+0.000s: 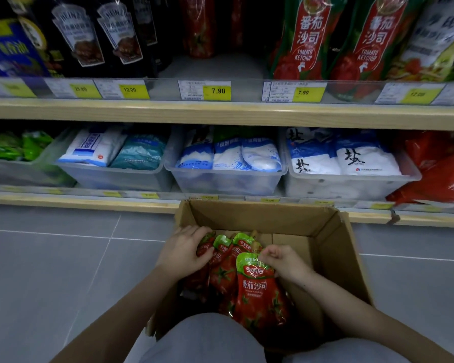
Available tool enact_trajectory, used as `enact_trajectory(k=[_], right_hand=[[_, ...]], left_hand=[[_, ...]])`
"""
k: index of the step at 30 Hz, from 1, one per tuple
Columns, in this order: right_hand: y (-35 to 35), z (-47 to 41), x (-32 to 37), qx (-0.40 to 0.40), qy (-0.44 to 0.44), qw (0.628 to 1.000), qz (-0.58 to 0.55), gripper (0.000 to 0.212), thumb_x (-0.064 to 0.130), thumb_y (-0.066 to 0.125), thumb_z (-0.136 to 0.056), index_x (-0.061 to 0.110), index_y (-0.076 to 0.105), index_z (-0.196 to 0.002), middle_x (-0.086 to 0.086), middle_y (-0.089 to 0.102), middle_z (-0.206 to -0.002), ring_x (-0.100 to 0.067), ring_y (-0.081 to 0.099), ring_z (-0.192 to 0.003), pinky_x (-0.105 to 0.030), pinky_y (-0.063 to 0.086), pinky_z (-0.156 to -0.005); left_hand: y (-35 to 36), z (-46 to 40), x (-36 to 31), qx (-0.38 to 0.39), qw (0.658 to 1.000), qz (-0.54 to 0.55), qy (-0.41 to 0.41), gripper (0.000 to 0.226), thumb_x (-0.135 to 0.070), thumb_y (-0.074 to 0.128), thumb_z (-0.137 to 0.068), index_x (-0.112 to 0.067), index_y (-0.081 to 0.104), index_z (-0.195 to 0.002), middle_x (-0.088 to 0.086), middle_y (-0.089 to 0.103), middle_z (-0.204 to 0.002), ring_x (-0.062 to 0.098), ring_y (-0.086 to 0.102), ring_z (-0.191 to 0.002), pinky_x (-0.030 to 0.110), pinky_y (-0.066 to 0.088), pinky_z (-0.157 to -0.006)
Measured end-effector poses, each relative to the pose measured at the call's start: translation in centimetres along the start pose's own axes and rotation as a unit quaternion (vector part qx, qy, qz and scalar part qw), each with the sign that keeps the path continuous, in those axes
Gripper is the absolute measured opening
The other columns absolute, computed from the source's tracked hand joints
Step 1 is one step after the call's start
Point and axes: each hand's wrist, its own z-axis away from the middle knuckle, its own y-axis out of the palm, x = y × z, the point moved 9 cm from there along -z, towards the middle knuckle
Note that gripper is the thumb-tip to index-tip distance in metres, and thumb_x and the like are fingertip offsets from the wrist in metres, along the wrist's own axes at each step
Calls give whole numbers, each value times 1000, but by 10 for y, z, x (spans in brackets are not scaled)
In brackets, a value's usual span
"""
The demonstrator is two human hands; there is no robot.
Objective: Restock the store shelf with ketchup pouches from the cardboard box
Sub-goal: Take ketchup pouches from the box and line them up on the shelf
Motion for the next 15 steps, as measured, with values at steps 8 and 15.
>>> enact_trajectory(k=[8,15], right_hand=[[-26,31,83,-36,-131,991,-5,19,10,61,-86,21,64,-71,10,64,-58,6,57,-53,-8,43,-53],[-86,57,180,-90,-227,970,4,15,10,60,-86,17,63,-73,4,64,-64,3,57,-56,-11,44,-57]], left_hand=[[-1,-11,-5,52,996,66,-45,60,-62,53,-75,-28,50,-125,-6,58,-123,12,53,-114,26,44,-90],[-30,-74,-63,107,966,227,-59,91,-65,78,-47,-34,46,-126,-15,57,-122,3,52,-112,26,44,-96]])
